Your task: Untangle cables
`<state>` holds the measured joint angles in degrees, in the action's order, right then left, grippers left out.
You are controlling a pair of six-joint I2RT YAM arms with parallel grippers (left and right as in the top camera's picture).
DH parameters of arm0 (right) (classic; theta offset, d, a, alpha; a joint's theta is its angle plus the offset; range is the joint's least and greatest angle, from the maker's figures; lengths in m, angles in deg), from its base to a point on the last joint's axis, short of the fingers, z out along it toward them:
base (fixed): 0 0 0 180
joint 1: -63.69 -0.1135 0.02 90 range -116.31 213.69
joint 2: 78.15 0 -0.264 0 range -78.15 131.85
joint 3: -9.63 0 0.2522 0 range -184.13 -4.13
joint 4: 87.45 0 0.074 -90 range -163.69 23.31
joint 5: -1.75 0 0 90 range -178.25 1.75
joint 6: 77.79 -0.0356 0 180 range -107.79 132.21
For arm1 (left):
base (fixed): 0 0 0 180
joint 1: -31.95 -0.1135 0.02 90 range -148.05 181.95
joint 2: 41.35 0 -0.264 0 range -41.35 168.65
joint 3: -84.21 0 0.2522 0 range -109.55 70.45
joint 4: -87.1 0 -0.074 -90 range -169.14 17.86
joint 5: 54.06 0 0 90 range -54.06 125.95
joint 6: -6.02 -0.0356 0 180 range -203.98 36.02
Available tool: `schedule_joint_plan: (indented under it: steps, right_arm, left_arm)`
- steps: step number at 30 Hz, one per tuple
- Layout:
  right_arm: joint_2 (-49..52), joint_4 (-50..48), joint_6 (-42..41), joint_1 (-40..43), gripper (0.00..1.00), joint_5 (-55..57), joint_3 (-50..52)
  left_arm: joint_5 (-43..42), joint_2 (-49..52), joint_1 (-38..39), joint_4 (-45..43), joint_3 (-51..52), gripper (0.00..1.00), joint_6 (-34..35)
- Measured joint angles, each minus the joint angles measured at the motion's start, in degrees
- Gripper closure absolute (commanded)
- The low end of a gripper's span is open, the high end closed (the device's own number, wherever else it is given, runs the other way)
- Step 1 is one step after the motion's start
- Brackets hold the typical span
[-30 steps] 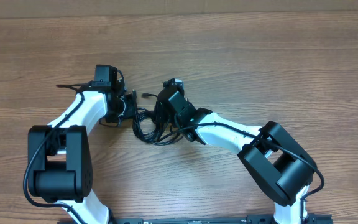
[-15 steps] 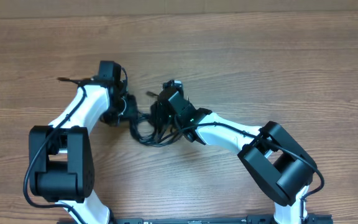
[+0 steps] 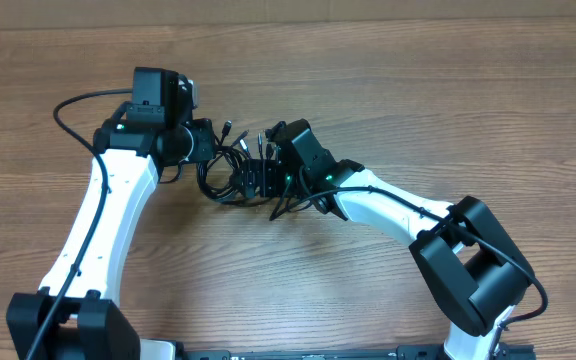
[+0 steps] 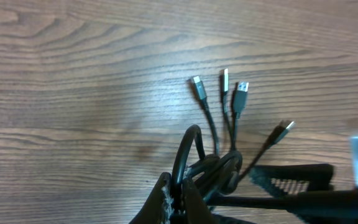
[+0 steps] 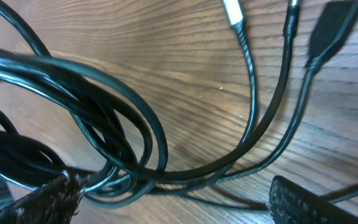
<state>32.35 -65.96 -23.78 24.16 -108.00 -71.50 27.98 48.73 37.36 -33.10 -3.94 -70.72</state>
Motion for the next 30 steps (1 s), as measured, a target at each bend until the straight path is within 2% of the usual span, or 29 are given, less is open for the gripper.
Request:
schedule_joint_plan:
  steps: [6, 14, 19, 22, 28, 29, 30]
  right_arm:
    - [0.02, -3.19, -0.2, -0.26, 0.0, -0.44, 0.0]
    - [0.02, -4.31, -1.73, -0.37, 0.0, 9.77, 0.0]
    - [0.04, -5.57, -2.32, -0.55, 0.0, 14.75, -0.57]
    - [1.05, -2.73, -2.36, -0.66, 0.0, 18.12, -0.48]
    - [1.64, -0.94, -3.02, -0.61, 0.0, 23.08, -0.44]
    - [1.64, -0.9, -3.02, -0.63, 0.0, 23.21, -0.44]
    - [1.64, -0.87, -3.04, -0.63, 0.0, 23.15, -0.44]
  left_arm:
    - [-6.69, -0.59, 0.13, -0.17, -0.02, 0.96, -0.2]
    - [-16.83, -1.73, 0.13, -1.29, -0.02, 0.96, -0.2]
    - [-19.5, -12.41, 0.24, -1.77, 0.0, 0.96, -0.2]
    - [-19.58, -19.08, 0.24, -2.84, -0.02, 0.96, -0.2]
    - [-14.75, -28.61, 0.24, -3.37, -0.72, 0.95, -0.17]
    - [-12.81, -28.39, 0.24, -1.38, -0.96, 0.89, -0.17]
    - [-11.21, -27.91, 0.24, 0.28, -1.05, 0.71, -0.17]
